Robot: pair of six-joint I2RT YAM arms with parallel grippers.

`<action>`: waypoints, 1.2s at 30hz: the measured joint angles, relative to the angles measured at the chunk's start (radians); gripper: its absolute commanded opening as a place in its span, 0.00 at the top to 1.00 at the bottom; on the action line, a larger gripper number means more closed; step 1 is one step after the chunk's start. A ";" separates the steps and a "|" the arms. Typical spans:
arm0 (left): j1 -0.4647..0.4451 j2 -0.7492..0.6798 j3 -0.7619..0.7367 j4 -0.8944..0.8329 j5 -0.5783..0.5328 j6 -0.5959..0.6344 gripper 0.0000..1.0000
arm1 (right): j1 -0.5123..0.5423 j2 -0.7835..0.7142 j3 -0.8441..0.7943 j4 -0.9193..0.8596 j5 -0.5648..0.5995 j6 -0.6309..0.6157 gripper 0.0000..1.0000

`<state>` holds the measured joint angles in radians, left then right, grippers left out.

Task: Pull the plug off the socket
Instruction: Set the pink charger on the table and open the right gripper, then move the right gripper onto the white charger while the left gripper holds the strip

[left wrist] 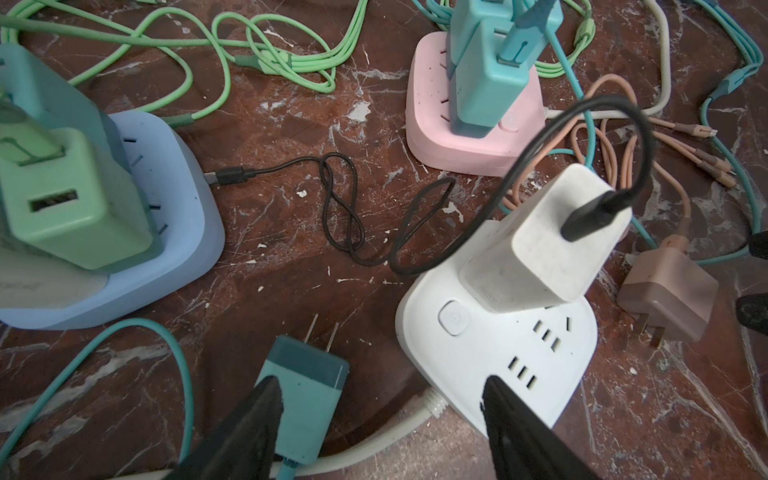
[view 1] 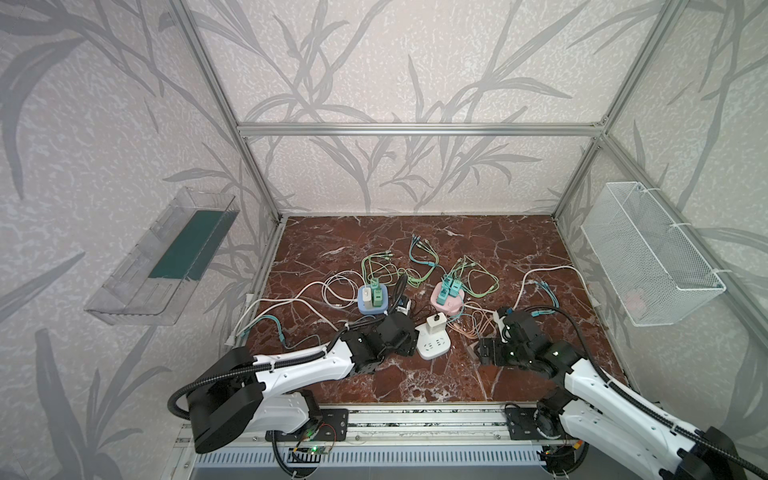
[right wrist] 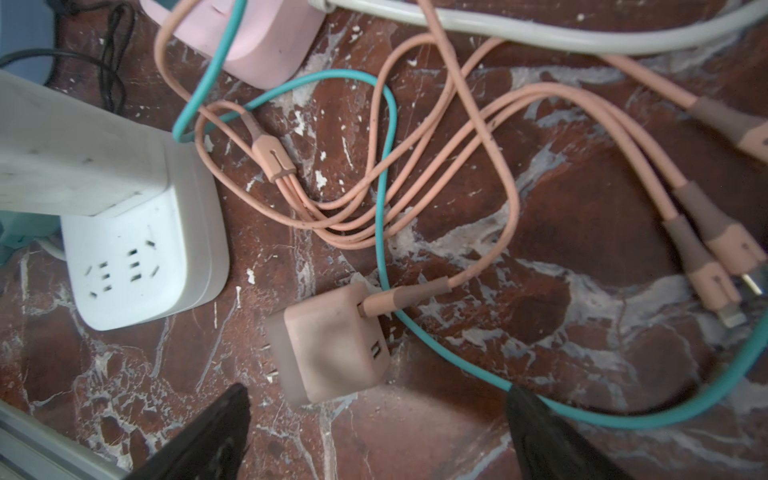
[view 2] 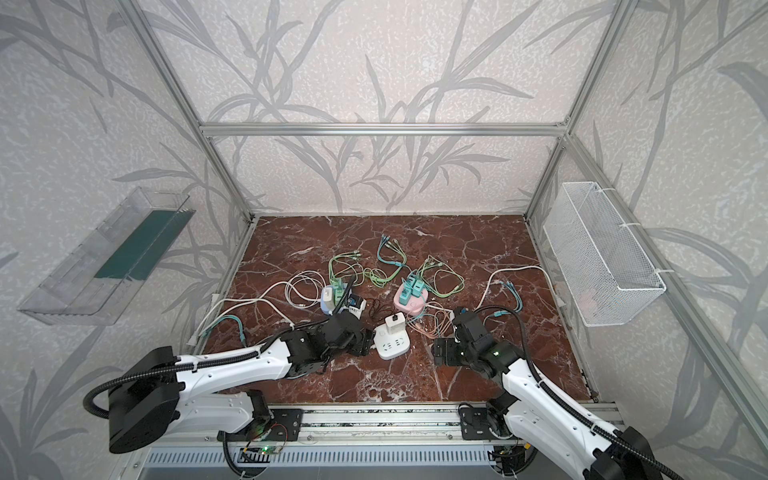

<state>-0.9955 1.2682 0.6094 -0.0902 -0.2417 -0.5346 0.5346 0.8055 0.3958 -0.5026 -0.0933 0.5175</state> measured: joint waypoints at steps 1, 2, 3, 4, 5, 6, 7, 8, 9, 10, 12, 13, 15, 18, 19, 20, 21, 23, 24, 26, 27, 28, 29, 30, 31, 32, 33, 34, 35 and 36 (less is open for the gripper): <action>-0.005 -0.003 -0.004 0.009 -0.001 0.000 0.14 | 0.000 -0.013 0.000 0.002 -0.005 -0.010 0.07; -0.010 -0.006 -0.008 0.013 0.000 0.002 0.09 | 0.000 -0.025 0.000 0.005 -0.010 -0.017 0.07; -0.015 -0.011 -0.014 0.020 -0.001 0.003 0.08 | 0.000 -0.038 0.000 0.008 -0.015 -0.024 0.08; -0.020 -0.013 -0.019 0.027 0.000 0.003 0.07 | 0.000 -0.051 0.000 0.012 -0.021 -0.033 0.08; -0.022 -0.014 -0.025 0.033 -0.001 0.002 0.07 | 0.000 -0.063 0.000 0.017 -0.024 -0.040 0.09; -0.024 -0.016 -0.029 0.037 -0.001 0.001 0.07 | 0.000 -0.076 0.000 0.024 -0.028 -0.046 0.09; -0.026 -0.017 -0.031 0.040 -0.001 0.000 0.07 | 0.002 -0.089 0.000 0.032 -0.030 -0.053 0.09; -0.027 -0.017 -0.032 0.043 -0.001 0.000 0.07 | 0.005 -0.099 0.000 0.037 -0.030 -0.059 0.10; -0.027 -0.017 -0.034 0.049 -0.001 -0.001 0.07 | 0.010 -0.109 0.000 0.042 -0.029 -0.065 0.10; -0.027 -0.018 -0.037 0.055 -0.002 -0.003 0.07 | 0.016 -0.116 0.000 0.050 -0.024 -0.070 0.10; -0.028 -0.018 -0.038 0.059 -0.002 -0.008 0.07 | 0.036 -0.121 0.000 0.063 -0.013 -0.077 0.10; -0.030 -0.018 -0.038 0.060 -0.002 -0.010 0.07 | 0.053 -0.121 0.000 0.073 -0.002 -0.079 0.10; -0.031 -0.018 -0.038 0.062 -0.002 -0.013 0.07 | 0.094 -0.112 0.000 0.097 0.026 -0.080 0.10; -0.032 -0.018 -0.038 0.061 -0.003 -0.017 0.07 | 0.193 -0.070 0.002 0.143 0.091 -0.079 0.10; -0.032 -0.018 -0.038 0.061 -0.003 -0.018 0.07 | 0.234 -0.048 0.004 0.159 0.125 -0.079 0.10; -0.032 -0.018 -0.039 0.061 -0.004 -0.019 0.07 | 0.275 -0.020 0.011 0.172 0.156 -0.080 0.10; -0.032 -0.019 -0.041 0.063 -0.005 -0.019 0.07 | 0.312 0.011 0.019 0.187 0.185 -0.080 0.10; -0.032 -0.027 -0.051 0.063 -0.009 -0.019 0.07 | 0.379 0.082 0.040 0.224 0.249 -0.082 0.10; -0.032 -0.033 -0.056 0.062 -0.011 -0.019 0.07 | 0.403 0.113 0.050 0.241 0.274 -0.082 0.10; -0.032 -0.047 -0.069 0.061 -0.016 -0.020 0.07 | 0.432 0.170 0.067 0.281 0.314 -0.083 0.10; -0.032 -0.055 -0.076 0.061 -0.019 -0.021 0.07 | 0.441 0.197 0.074 0.304 0.332 -0.084 0.10; -0.032 -0.063 -0.082 0.060 -0.020 -0.023 0.07 | 0.448 0.222 0.079 0.327 0.347 -0.085 0.10; -0.032 -0.069 -0.085 0.059 -0.021 -0.024 0.07 | 0.452 0.243 0.083 0.348 0.358 -0.086 0.11; -0.032 -0.076 -0.091 0.059 -0.023 -0.024 0.07 | 0.455 0.266 0.086 0.373 0.369 -0.089 0.11; -0.032 -0.084 -0.097 0.059 -0.024 -0.026 0.07 | 0.457 0.289 0.091 0.394 0.376 -0.093 0.11; -0.032 -0.090 -0.101 0.058 -0.026 -0.026 0.07 | 0.460 0.311 0.098 0.409 0.380 -0.097 0.11; -0.032 -0.097 -0.106 0.058 -0.028 -0.027 0.07 | 0.462 0.337 0.108 0.426 0.383 -0.100 0.11; -0.032 -0.105 -0.111 0.056 -0.029 -0.027 0.07 | 0.464 0.365 0.123 0.439 0.385 -0.104 0.11; -0.032 -0.112 -0.113 0.055 -0.031 -0.027 0.07 | 0.466 0.391 0.136 0.452 0.387 -0.106 0.12; -0.032 -0.119 -0.116 0.054 -0.031 -0.027 0.07 | 0.467 0.418 0.152 0.465 0.390 -0.109 0.13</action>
<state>-1.0279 1.1488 0.4934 -0.0360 -0.2729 -0.5613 1.0016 1.2232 0.5476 -0.0376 0.2966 0.4088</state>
